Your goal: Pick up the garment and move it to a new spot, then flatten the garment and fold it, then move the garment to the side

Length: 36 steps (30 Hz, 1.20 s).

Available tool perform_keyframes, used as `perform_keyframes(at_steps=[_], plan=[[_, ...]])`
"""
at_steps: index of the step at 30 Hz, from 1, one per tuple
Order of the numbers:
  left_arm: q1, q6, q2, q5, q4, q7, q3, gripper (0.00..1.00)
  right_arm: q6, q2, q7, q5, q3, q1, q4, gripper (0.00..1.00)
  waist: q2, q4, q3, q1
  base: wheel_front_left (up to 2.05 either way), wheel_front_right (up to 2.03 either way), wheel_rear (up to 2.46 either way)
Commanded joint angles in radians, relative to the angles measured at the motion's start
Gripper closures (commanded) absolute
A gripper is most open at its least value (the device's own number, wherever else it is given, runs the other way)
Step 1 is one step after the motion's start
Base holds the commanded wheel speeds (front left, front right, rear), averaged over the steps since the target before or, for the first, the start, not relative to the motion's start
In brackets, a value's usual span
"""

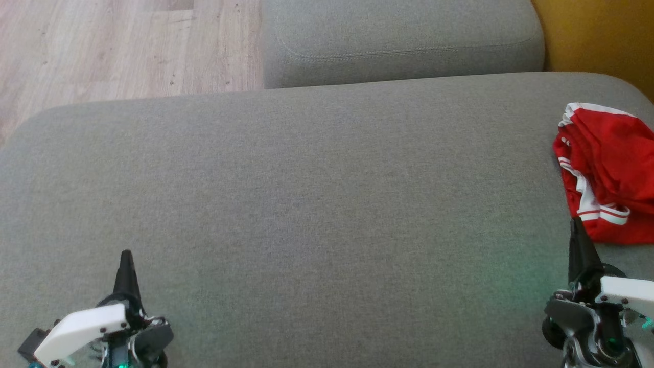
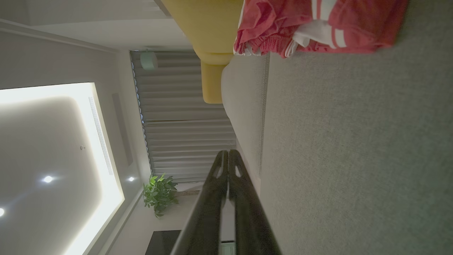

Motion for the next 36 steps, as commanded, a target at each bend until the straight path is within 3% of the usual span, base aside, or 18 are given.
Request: perform_keyframes(at_steps=[1,36], plan=[[-0.048,-0.007,0.004,-0.005,-0.036,0.008,0.041,1.00,0.008,-0.004,0.006,0.007,0.020,-0.052,-0.037,1.00,0.0000,0.000,0.000,0.0000,0.00,0.00,0.00],[-0.048,-0.007,0.004,-0.005,-0.036,0.007,0.041,1.00,0.008,-0.004,0.006,0.007,0.020,-0.052,-0.037,1.00,0.0000,0.000,0.000,0.0000,0.00,0.00,0.00]])
